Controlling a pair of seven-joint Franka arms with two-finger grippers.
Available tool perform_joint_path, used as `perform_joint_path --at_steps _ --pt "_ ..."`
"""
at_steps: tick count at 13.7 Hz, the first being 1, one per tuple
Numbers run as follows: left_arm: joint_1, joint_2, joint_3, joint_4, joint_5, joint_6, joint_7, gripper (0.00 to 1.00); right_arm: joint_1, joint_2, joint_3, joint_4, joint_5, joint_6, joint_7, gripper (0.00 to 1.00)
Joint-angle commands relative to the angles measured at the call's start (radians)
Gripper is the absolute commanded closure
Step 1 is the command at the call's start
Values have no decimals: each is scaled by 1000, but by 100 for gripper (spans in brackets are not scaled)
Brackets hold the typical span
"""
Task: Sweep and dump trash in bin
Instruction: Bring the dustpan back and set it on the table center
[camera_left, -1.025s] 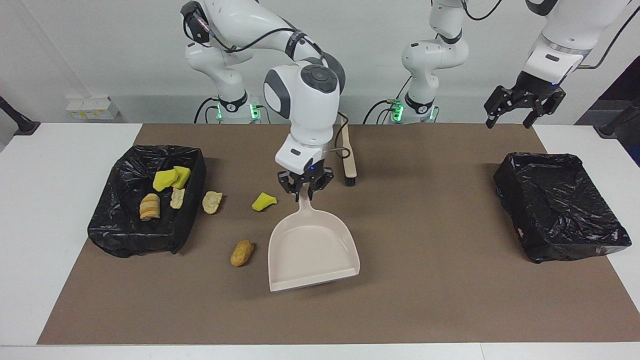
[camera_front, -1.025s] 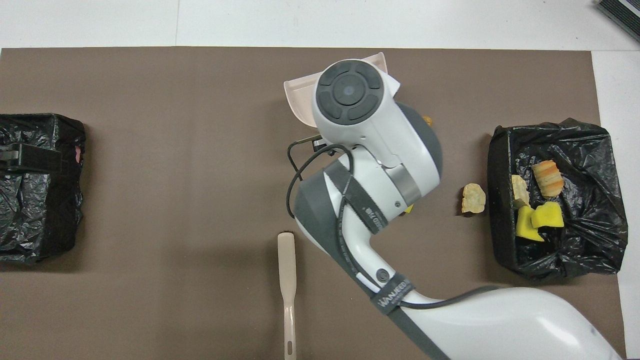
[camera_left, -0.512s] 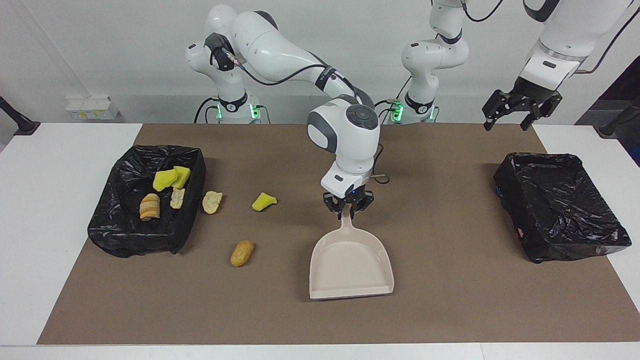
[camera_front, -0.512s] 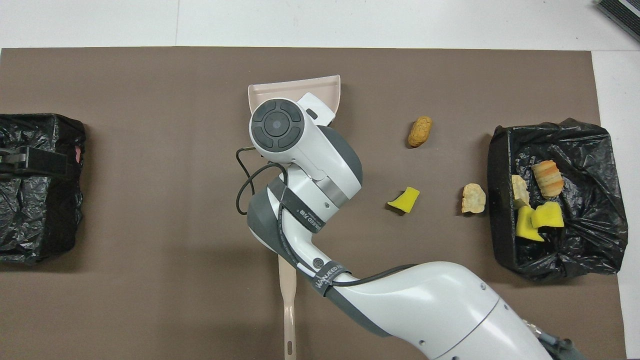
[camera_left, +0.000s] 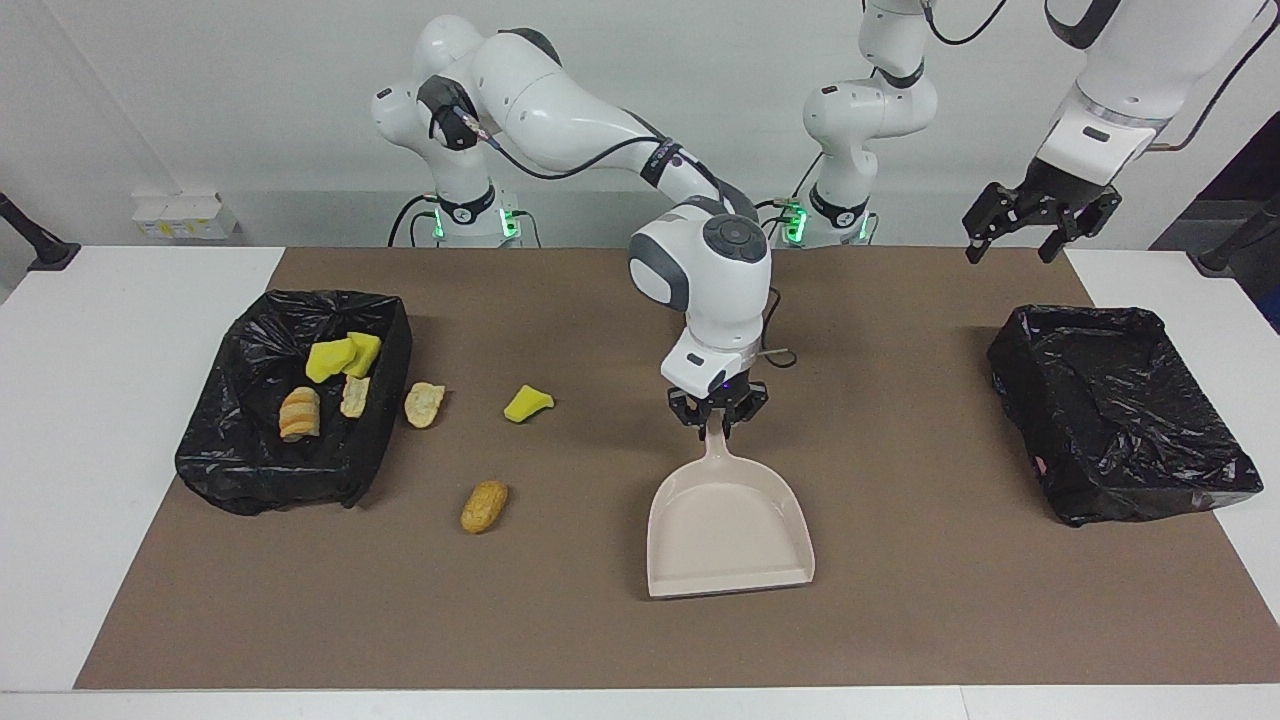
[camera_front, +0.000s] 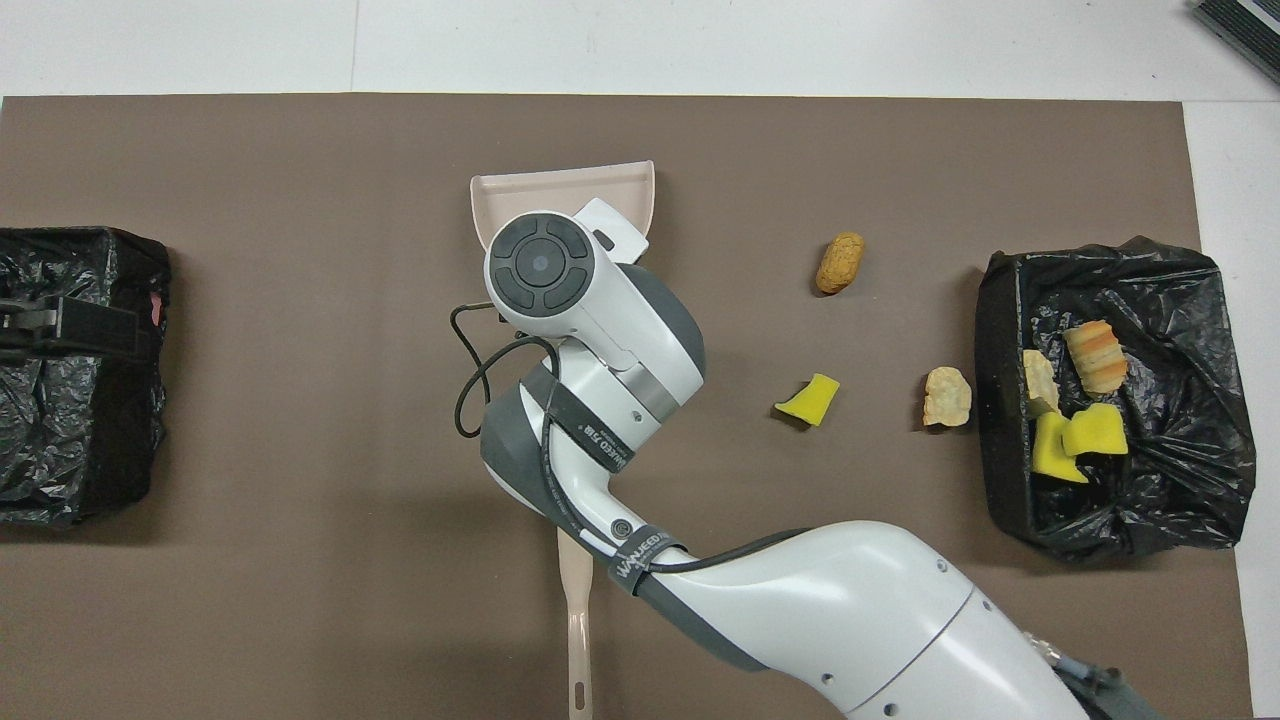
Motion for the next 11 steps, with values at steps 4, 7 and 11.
perform_joint_path --at_steps 4,7,11 --pt "-5 -17 2 -19 5 -7 -5 0 -5 17 8 15 23 17 23 65" --pt "-2 -18 2 -19 5 -7 -2 0 -13 3 8 15 23 14 25 53" --pt "-1 -18 2 -20 5 -7 -2 0 -24 -80 5 6 41 -15 26 39"
